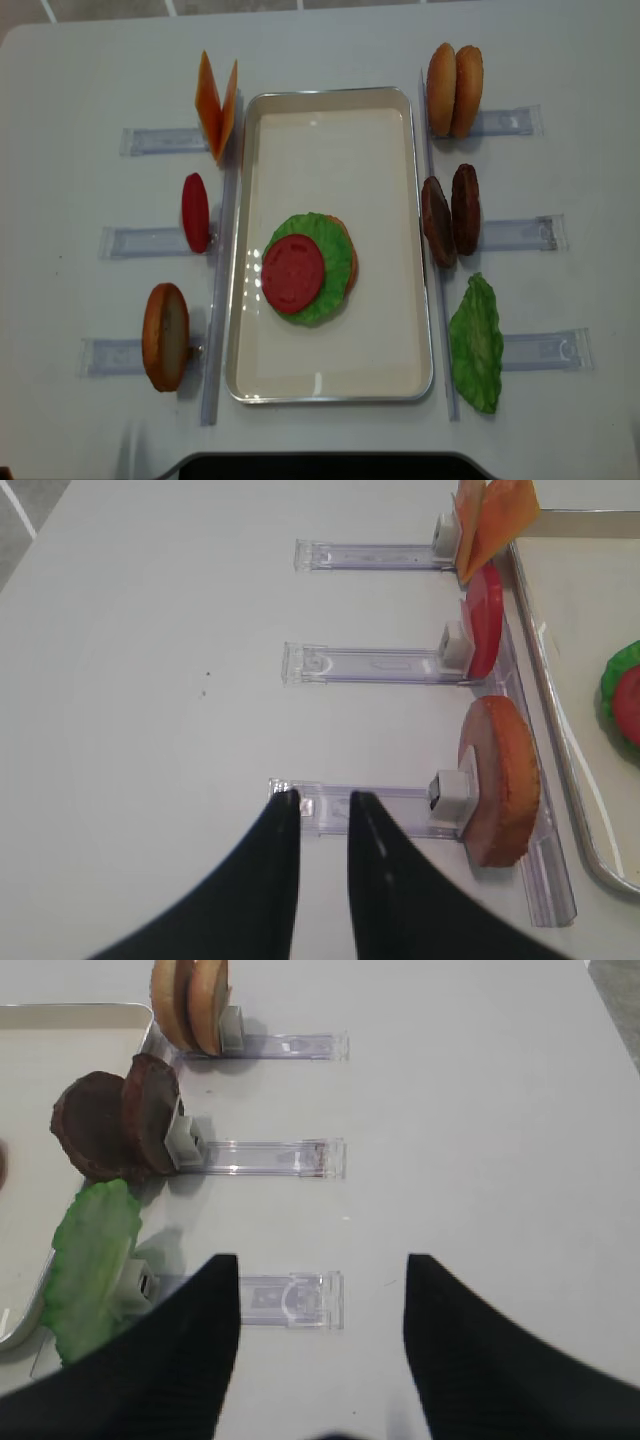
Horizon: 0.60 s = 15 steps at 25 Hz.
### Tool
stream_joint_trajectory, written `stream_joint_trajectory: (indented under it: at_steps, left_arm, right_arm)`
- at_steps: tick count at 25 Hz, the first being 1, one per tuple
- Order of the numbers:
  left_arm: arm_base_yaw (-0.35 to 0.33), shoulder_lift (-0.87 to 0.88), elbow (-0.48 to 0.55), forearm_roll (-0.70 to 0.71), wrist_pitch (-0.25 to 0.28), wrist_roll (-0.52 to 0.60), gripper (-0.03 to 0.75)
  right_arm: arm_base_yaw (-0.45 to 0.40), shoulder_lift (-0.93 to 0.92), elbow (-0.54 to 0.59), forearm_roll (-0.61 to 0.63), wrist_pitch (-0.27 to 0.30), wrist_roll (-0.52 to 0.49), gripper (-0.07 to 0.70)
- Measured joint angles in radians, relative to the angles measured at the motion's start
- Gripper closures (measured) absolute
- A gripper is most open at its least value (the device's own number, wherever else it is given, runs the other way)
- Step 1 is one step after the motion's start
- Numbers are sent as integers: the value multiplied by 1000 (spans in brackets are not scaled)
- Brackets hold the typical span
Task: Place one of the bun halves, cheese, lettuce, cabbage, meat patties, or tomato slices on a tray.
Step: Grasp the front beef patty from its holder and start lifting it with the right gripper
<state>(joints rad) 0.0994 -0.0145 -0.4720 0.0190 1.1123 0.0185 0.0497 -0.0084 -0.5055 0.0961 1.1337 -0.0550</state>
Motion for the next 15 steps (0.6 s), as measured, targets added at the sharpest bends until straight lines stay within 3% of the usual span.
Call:
stream_joint_trajectory:
  at_steps: [15]
  left_arm:
    - [0, 0, 0, 0, 0, 0, 609]
  right_arm:
    - [0, 0, 0, 0, 0, 0, 273]
